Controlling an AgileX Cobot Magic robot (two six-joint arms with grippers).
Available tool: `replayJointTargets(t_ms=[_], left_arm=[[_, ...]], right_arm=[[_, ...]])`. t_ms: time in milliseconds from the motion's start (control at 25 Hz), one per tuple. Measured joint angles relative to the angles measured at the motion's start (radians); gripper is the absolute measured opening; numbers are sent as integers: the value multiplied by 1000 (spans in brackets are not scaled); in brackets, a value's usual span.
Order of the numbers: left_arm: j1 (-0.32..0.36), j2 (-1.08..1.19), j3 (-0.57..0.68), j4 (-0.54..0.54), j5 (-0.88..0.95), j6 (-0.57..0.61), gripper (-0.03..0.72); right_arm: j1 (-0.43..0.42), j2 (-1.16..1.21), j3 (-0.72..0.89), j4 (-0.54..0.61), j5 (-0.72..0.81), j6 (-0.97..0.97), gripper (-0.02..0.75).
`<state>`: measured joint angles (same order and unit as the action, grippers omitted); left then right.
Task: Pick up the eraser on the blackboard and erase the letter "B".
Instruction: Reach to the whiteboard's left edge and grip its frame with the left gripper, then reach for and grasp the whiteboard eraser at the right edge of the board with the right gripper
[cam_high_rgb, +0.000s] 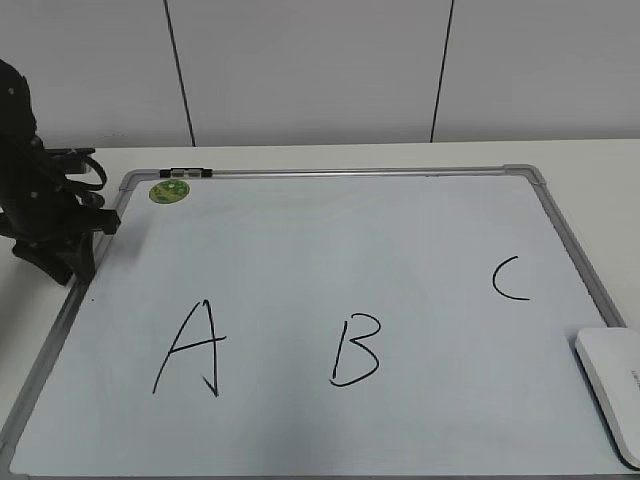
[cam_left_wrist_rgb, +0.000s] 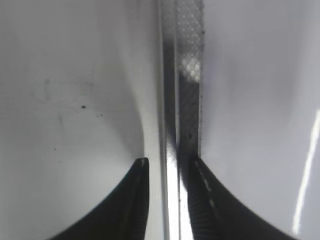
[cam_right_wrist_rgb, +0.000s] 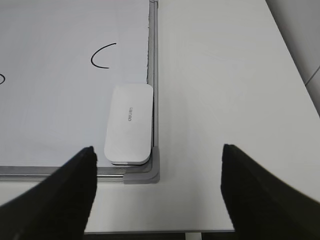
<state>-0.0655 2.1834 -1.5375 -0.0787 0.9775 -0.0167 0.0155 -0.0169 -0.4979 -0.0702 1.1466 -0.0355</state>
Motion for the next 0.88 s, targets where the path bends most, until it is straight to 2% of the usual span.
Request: replayJointTargets(t_ms=[80,160,240,640,880], left_arm=[[0,0,0,-2,0,0,163],[0,0,-1,5,0,0,72],[0,0,-2,5,0,-9,27],[0,0,-2,3,0,-15,20],[0,0,-2,3,0,-17,20]], right_arm=[[0,0,0,0,0,0,573],[0,0,0,0,0,0,573],[0,-2,0,0,0,0,573],[0,21,0,2,0,0,573],[0,247,-35,41,13,0,573]])
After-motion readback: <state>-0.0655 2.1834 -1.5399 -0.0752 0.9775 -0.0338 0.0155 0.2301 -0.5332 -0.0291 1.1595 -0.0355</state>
